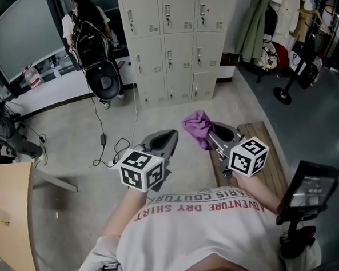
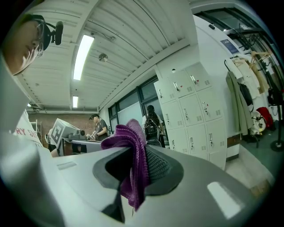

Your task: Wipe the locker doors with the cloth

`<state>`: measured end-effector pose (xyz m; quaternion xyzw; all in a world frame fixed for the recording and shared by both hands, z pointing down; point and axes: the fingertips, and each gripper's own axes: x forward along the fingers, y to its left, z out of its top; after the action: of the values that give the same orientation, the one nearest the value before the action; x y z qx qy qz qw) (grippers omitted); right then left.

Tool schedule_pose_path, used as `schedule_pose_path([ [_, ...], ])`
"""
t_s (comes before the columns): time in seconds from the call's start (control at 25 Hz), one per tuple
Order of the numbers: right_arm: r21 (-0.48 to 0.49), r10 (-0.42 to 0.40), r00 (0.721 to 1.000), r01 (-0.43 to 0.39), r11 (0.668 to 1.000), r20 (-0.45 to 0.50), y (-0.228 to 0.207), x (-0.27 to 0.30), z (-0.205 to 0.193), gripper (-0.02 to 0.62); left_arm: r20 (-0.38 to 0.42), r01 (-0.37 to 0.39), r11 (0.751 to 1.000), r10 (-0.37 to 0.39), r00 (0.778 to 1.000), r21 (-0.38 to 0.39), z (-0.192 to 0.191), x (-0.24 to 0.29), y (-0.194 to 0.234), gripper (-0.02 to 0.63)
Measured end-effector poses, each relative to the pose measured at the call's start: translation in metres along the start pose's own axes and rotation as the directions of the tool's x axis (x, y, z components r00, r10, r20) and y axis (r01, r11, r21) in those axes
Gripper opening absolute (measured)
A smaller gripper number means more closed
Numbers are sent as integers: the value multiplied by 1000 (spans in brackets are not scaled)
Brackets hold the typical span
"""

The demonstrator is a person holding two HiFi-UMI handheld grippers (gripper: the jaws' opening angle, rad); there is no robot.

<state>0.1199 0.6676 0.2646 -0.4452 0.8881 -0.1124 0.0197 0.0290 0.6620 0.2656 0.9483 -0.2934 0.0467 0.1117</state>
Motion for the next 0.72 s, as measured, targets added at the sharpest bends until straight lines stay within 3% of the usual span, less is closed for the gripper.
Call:
schedule_pose_path([
  [0.4,20,57,998,-58,998,10,-35,37,-2,71,10,-19,999,20,1000,-26,0,35,35,2],
  [0.72,77,121,992,-119,990,-20,-126,149,-4,71,-24,-107,991,106,994,-76,7,112,148,2],
])
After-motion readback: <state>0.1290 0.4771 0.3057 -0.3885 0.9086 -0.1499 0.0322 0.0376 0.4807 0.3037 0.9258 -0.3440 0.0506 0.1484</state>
